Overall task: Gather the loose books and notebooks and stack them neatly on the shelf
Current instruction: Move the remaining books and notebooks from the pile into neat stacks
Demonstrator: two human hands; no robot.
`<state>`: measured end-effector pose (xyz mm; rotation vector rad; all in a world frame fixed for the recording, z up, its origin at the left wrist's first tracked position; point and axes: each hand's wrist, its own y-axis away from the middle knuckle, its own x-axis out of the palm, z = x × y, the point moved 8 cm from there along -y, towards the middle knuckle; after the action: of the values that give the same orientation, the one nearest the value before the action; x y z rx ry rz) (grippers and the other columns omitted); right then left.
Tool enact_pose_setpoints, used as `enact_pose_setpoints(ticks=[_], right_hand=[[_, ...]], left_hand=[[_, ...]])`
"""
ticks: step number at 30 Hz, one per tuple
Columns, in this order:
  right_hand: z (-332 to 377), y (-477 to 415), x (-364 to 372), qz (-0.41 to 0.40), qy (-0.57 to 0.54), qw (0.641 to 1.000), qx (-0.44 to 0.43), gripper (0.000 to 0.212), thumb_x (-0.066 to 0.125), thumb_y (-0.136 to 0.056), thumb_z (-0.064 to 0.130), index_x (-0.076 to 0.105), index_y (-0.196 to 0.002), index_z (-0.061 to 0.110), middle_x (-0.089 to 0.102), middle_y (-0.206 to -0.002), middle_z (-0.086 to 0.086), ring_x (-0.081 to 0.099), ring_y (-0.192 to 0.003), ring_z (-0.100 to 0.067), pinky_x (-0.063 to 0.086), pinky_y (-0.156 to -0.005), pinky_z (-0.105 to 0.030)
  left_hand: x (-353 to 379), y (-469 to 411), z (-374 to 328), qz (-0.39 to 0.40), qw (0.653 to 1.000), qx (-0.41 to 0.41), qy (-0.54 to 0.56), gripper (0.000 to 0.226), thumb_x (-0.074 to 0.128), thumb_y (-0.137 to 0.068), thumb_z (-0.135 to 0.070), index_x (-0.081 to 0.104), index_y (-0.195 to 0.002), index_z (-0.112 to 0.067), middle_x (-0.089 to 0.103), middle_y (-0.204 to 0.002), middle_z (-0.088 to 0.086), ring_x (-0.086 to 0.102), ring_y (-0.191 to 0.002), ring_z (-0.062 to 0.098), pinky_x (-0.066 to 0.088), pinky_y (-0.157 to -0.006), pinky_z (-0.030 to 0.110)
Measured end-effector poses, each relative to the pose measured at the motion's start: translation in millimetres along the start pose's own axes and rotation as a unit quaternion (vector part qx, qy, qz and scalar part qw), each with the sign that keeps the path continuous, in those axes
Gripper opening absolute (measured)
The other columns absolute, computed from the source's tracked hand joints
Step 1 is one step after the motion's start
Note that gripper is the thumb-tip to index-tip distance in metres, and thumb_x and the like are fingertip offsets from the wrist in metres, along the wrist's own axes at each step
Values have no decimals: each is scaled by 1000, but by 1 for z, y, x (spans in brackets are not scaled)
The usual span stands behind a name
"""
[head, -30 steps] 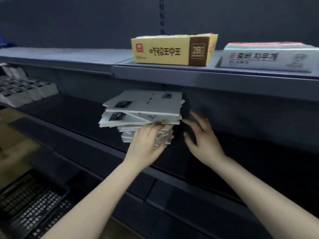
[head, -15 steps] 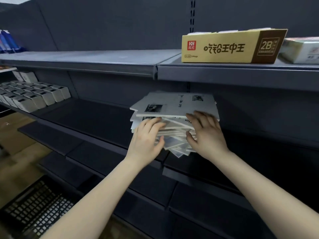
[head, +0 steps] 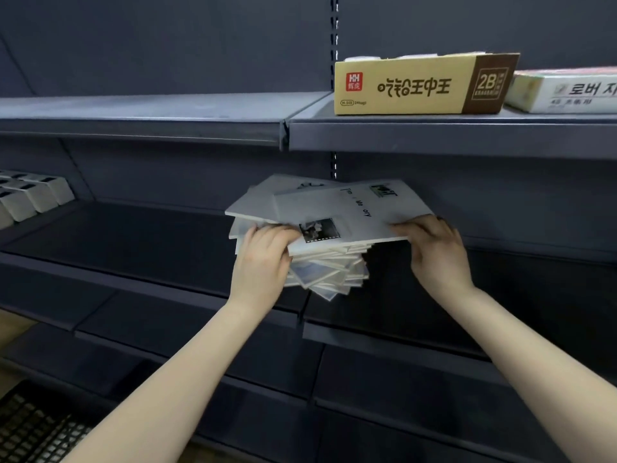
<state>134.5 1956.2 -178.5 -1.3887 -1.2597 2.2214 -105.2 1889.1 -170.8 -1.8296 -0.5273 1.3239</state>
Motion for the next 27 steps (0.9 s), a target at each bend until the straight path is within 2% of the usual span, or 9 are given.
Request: enact_pose_setpoints(ticks=[3,5,7,10,12,16,19,23,27], right_hand=[[11,-4,1,45,2,999,4,43,61,-78,0,63,-118,16,62,-111,-10,57,-105,-34,35,-105,-51],[32,-2,0,53,-8,998,-20,46,63,-75,5,62,-119,17,63,-114,-7,54,-108,-30,37,-103,-51],[60,3,-2,31,-19,997,-67,43,63,-73,6,66,-114,18,65,-109,-5,57,-102,-32,48,-91,-47],[83,12,0,5,-49,993,-104,33,51,-77,10,72,-102,15,69,-101,-8,65,-91,-34,56,-68,-39],[85,12,2,14,-66,992,-111,33,53,-75,8,73,-101,13,69,-101,-9,66,-92,-34,57,-65,-39],[77,15,-3,50,-124,979,-154,44,57,-67,-14,71,-100,11,66,-109,-11,63,-100,-34,56,-74,-36],[69,16,0,95,-166,966,-174,54,54,-62,-24,69,-101,9,64,-115,-11,59,-109,-31,49,-90,-30],[63,16,5,106,-142,970,-169,46,54,-66,-16,67,-103,10,64,-119,-7,53,-120,-28,34,-108,-34],[64,22,6,170,-80,969,-160,52,70,-74,11,57,-124,18,54,-134,-10,42,-132,-28,31,-109,-36]], left_hand=[[-4,-1,-8,-36,999,8,20,28,43,-80,-1,68,-93,-5,64,-86,7,49,-87,17,43,-90,39],[-3,-1,-19,-44,998,43,27,22,47,-82,-2,68,-90,-6,59,-81,7,47,-81,18,42,-94,41],[-1,0,-32,-43,996,72,32,15,53,-83,-8,67,-87,-8,57,-78,6,48,-76,19,42,-92,38],[1,-1,-45,-42,994,88,42,11,62,-80,-17,63,-89,-12,57,-76,4,51,-73,20,43,-76,30],[1,-1,-44,-41,995,83,45,19,63,-76,-15,58,-95,-15,61,-81,4,53,-80,19,43,-76,29],[2,-1,-28,-6,999,50,19,38,61,-65,5,67,-100,-9,68,-101,4,57,-100,18,43,-89,30],[4,0,-26,27,997,65,-26,44,51,-69,3,70,-106,-11,69,-112,1,61,-105,22,41,-94,31],[9,5,-32,47,993,78,-70,43,46,-76,-5,70,-110,-13,69,-114,1,65,-106,23,45,-94,29],[14,-1,-45,50,992,61,-96,39,54,-69,-6,74,-100,-17,73,-101,-1,71,-90,19,55,-71,25]])
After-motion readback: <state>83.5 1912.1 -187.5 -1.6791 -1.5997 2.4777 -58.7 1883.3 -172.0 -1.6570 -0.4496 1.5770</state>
